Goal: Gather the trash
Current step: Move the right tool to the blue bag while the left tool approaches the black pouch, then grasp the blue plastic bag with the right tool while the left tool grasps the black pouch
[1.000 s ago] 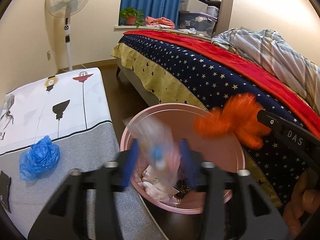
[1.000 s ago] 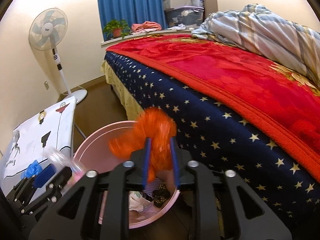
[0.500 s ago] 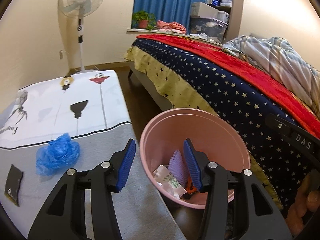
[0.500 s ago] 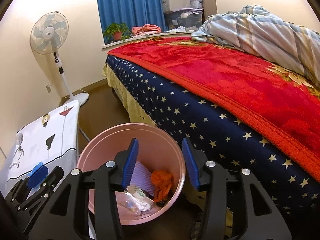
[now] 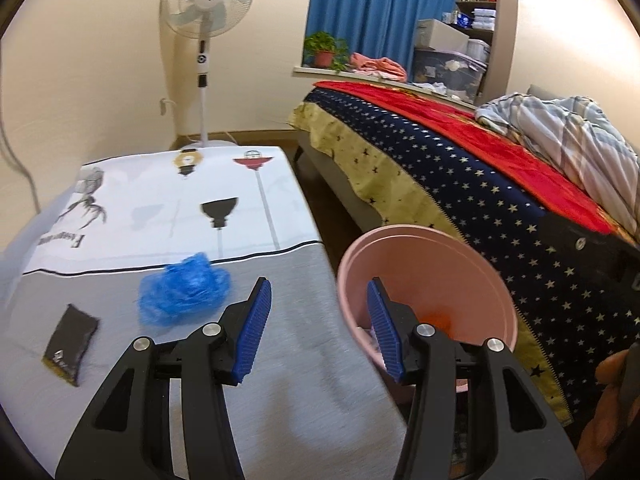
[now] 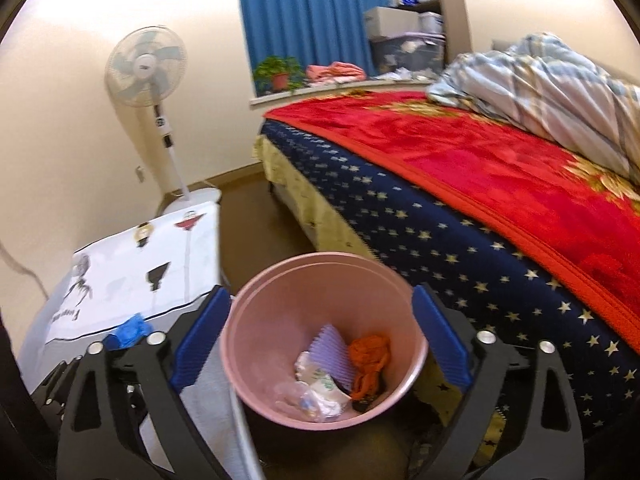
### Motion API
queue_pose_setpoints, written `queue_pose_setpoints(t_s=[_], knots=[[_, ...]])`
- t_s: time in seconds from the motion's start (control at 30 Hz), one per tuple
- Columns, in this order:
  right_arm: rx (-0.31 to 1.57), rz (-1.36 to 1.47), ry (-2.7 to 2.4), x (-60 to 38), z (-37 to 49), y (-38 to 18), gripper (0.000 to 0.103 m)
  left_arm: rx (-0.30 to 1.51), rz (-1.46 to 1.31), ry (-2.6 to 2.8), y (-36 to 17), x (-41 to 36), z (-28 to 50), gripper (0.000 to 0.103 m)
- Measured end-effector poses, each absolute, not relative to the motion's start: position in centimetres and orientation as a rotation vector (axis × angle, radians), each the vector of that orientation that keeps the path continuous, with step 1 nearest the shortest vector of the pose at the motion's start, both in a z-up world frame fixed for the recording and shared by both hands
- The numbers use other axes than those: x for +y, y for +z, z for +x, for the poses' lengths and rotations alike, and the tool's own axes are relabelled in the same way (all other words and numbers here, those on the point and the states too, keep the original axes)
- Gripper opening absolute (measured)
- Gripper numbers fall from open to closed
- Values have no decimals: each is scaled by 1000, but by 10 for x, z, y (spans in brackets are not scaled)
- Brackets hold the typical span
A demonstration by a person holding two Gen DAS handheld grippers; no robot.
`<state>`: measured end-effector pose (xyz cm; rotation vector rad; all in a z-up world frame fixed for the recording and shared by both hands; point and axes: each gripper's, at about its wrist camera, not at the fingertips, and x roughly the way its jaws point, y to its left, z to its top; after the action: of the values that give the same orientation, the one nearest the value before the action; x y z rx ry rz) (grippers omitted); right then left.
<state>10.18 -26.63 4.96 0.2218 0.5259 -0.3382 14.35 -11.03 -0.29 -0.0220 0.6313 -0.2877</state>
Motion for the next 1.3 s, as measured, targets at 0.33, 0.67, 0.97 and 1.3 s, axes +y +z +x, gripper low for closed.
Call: queue_pose_setpoints(t_s=[0.33, 0.67, 0.97, 1.3], knots=[[557, 201, -233, -230, 116, 37, 98, 603, -61, -138, -1, -70, 137, 49], [634, 216, -50, -192, 150, 8, 86, 648, -133, 128, -25, -14, 147, 50], [712, 250, 87, -160, 178, -21, 77, 732, -157, 370, -48, 28, 156, 50], [752, 293, 163, -143, 205, -36, 77, 796, -184, 452, -63, 50, 163, 65]])
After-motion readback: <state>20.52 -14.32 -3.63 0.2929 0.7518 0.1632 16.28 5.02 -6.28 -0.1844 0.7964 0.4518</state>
